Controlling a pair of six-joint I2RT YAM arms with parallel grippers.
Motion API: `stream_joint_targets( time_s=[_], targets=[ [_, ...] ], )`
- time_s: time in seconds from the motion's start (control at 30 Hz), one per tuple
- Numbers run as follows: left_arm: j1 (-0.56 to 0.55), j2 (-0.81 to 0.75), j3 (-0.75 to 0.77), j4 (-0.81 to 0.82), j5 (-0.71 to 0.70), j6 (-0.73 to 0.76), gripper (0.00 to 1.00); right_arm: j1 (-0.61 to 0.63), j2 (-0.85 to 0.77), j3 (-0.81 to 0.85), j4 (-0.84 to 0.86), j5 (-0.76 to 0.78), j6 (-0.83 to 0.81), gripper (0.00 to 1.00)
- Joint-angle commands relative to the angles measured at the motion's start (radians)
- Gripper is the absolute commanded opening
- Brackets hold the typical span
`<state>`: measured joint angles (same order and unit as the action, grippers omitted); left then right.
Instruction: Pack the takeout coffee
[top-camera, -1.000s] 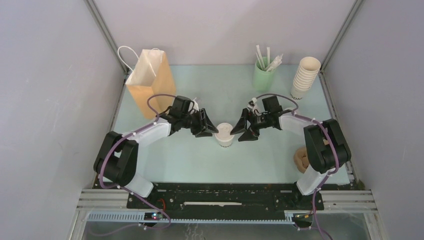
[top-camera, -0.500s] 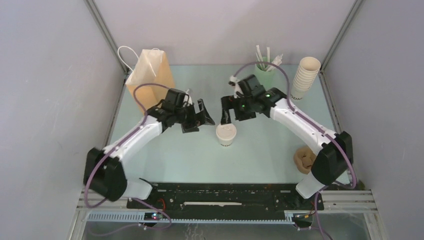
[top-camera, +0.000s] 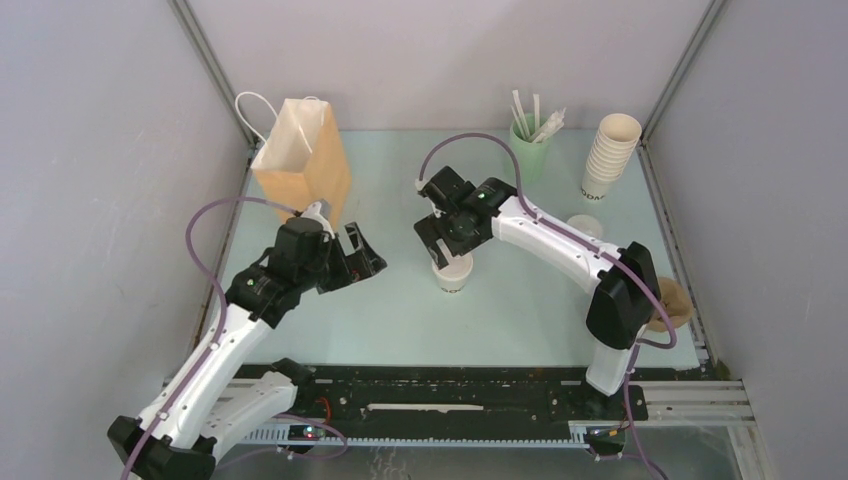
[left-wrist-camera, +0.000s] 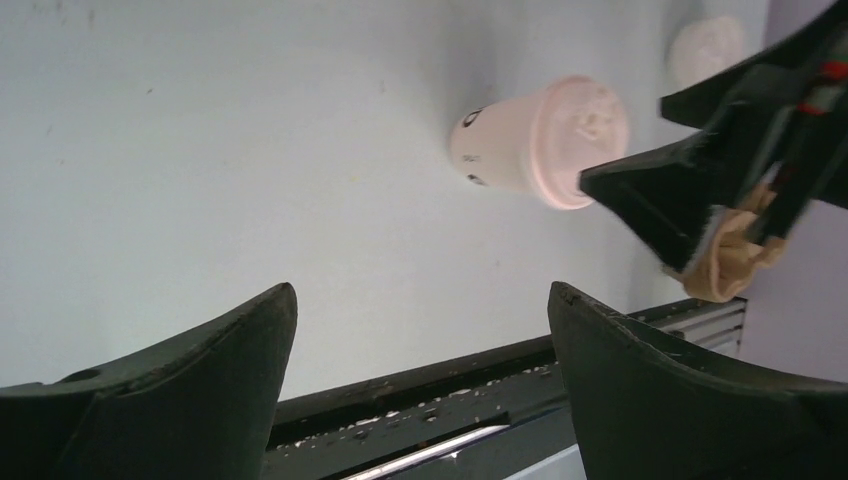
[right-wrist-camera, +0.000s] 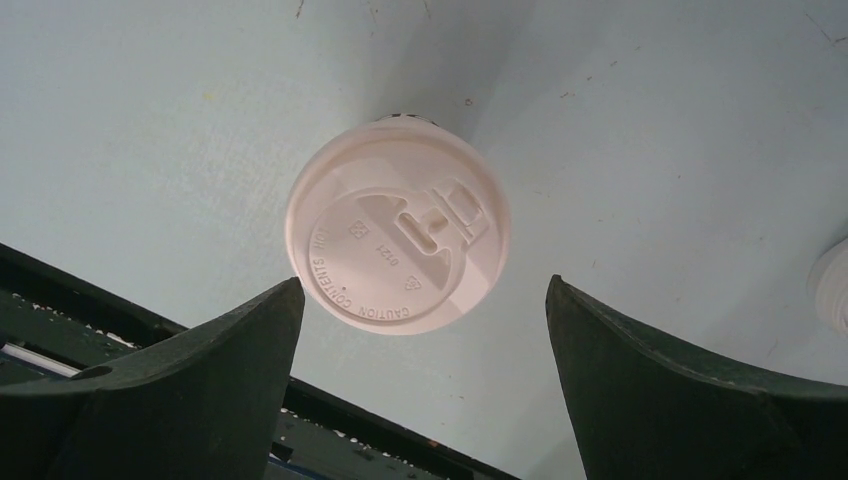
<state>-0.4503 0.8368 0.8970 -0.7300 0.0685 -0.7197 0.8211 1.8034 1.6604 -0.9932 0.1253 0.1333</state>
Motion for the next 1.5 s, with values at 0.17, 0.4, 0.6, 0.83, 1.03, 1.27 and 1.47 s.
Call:
stream_joint_targets(
  time_s=[0.17,0.4,0.6,0.83,1.03,1.27,1.47],
  targets=[
    [0.000,-0.007,-0.032,-0.037,-0.048,-0.012,1.00,0.006,0.014,0.029,0.014,-0.064,-0.008,1.00],
    [0.002,-0.002,-0.031,-0.037,-0.039,0.000,1.00,0.014,0.035,0.034,0.014,-0.066,-0.006,0.98],
    [0.005,-0.007,-0.032,-0.037,-0.034,0.005,1.00,0.023,0.056,0.040,0.007,-0.022,-0.015,0.94],
    [0.009,-0.010,-0.030,-0.040,-0.031,0.009,1.00,0.028,0.063,0.051,0.002,0.012,-0.003,0.85],
    [0.012,-0.005,-0.025,-0.045,-0.023,0.020,1.00,-0.009,0.042,0.053,0.024,0.051,0.024,0.79],
    [0.016,0.021,-0.003,-0.056,-0.006,0.042,1.00,-0.173,0.066,0.092,0.106,0.065,0.027,0.79],
    [0.022,0.063,0.053,-0.097,0.012,0.092,1.00,-0.358,0.212,0.256,0.114,0.042,0.014,0.79]
  ],
)
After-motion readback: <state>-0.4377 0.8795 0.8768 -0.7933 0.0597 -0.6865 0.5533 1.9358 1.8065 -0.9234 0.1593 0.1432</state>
